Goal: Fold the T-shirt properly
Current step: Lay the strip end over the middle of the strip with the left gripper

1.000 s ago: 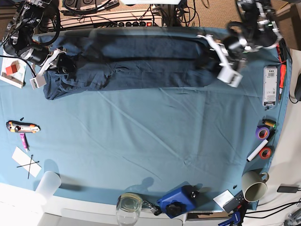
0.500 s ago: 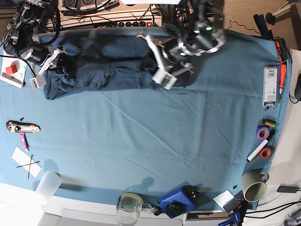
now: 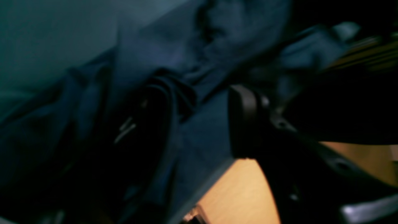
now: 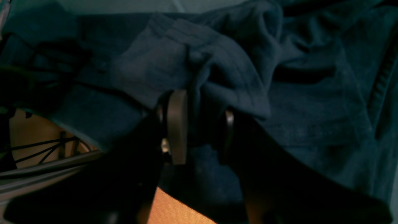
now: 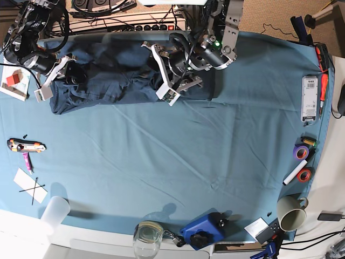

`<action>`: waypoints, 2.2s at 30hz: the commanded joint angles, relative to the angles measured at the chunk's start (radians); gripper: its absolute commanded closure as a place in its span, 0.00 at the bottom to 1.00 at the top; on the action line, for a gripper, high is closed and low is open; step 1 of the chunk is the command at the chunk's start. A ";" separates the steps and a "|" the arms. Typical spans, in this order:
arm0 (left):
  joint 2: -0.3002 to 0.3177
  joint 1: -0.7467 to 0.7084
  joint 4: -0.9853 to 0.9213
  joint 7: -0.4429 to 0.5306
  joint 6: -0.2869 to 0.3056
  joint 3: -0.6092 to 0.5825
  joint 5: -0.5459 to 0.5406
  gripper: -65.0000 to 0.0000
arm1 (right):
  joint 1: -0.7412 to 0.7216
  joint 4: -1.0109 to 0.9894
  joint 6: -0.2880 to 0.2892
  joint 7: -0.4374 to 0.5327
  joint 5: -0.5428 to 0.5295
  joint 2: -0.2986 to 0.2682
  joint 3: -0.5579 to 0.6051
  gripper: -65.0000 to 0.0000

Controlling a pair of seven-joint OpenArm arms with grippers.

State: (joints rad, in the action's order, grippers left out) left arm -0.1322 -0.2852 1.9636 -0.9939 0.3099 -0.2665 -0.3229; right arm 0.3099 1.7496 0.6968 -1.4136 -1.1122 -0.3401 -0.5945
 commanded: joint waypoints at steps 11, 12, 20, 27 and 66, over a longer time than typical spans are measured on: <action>-0.025 -0.030 0.238 -0.026 0.004 -0.005 -0.026 0.58 | -0.008 0.018 0.001 0.017 -0.024 -0.018 -0.009 0.75; -0.025 -0.037 0.251 -0.026 0.003 -0.005 -0.001 0.61 | -0.008 0.018 0.001 0.017 -0.023 -0.018 -0.009 0.75; -0.025 -0.054 0.248 -0.027 -0.029 -0.005 0.100 0.85 | -0.008 0.018 0.001 0.019 -0.024 -0.018 -0.009 0.75; -0.015 -0.044 0.087 -0.027 -0.026 -0.005 0.156 1.00 | -0.008 0.018 0.001 0.019 -0.024 -0.020 -0.009 0.75; -0.023 0.136 -0.154 -0.014 -0.080 -0.006 0.021 1.00 | -0.014 0.018 0.001 0.037 -0.024 -0.020 -0.009 0.75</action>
State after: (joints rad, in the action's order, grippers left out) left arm -0.1322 -0.1509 1.7988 -1.0142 0.2256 -0.2687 -0.2863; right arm 0.3031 1.7496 0.6971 -1.3979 -1.1122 -0.3431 -0.5945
